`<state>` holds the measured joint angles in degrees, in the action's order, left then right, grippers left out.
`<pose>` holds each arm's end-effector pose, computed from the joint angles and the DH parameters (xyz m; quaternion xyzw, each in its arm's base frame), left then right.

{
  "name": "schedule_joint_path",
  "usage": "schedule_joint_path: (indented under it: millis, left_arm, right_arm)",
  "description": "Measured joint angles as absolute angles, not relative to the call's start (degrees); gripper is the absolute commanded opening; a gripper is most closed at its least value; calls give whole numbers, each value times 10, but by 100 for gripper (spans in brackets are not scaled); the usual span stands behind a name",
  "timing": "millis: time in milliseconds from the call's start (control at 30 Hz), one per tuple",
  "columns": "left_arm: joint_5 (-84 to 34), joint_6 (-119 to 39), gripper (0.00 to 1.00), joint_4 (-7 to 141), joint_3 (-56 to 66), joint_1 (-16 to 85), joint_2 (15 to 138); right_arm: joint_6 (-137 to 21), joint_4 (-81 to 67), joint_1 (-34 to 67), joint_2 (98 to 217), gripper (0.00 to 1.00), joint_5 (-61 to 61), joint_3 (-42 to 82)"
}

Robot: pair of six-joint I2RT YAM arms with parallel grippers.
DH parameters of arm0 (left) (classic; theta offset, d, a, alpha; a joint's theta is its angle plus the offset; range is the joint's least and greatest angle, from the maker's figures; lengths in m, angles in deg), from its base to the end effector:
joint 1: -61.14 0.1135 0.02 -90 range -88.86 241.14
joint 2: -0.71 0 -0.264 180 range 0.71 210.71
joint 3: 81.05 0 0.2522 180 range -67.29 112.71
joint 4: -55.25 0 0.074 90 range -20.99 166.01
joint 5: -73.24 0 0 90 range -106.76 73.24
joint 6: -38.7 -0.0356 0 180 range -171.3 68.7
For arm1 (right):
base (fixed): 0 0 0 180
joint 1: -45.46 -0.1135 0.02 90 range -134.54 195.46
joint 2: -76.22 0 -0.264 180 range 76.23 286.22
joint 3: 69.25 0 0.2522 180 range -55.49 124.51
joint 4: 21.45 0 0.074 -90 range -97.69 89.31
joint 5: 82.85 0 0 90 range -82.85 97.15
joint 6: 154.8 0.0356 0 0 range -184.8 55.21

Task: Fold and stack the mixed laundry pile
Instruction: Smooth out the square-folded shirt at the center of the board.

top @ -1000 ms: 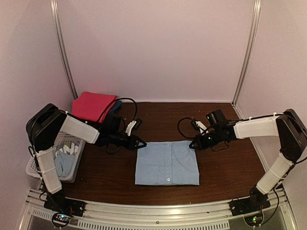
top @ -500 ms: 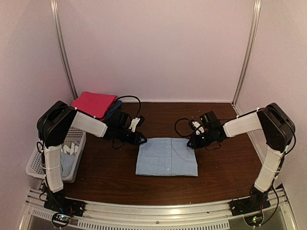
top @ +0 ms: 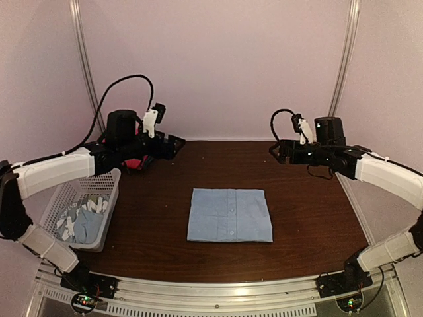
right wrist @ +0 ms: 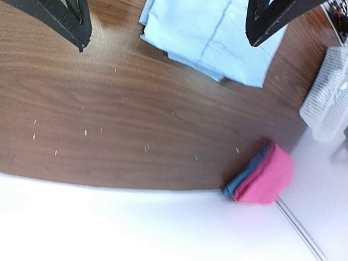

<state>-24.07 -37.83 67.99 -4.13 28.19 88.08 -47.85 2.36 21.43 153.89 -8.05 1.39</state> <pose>0.2966 -0.1976 0.2884 0.1755 0.8152 -0.2654 0.4840 0.2766 0.1335 0.2850 -0.1184 0.8564 0.2790 0.4181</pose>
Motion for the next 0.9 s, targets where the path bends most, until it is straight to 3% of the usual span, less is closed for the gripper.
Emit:
schedule_joint_path:
  millis: [167,267,400,633,900]
  left_arm:
    - [-230,-341,98,652,-67,282,748]
    - [-282,-323,98,668,-66,275,746]
    - [-373,-257,98,616,-177,214,745]
    - [-480,-138,98,529,-252,72,854]
    - [-531,-26,98,380,-253,63,944]
  right_arm:
    - [-448,-2,225,1416,100,-103,6]
    - [-412,-19,220,1387,100,-148,-16]
    - [-342,-64,189,1384,100,-229,-109]
    - [-193,-207,102,1425,100,-319,-270]
    - [-90,-377,54,1520,100,-348,-292]
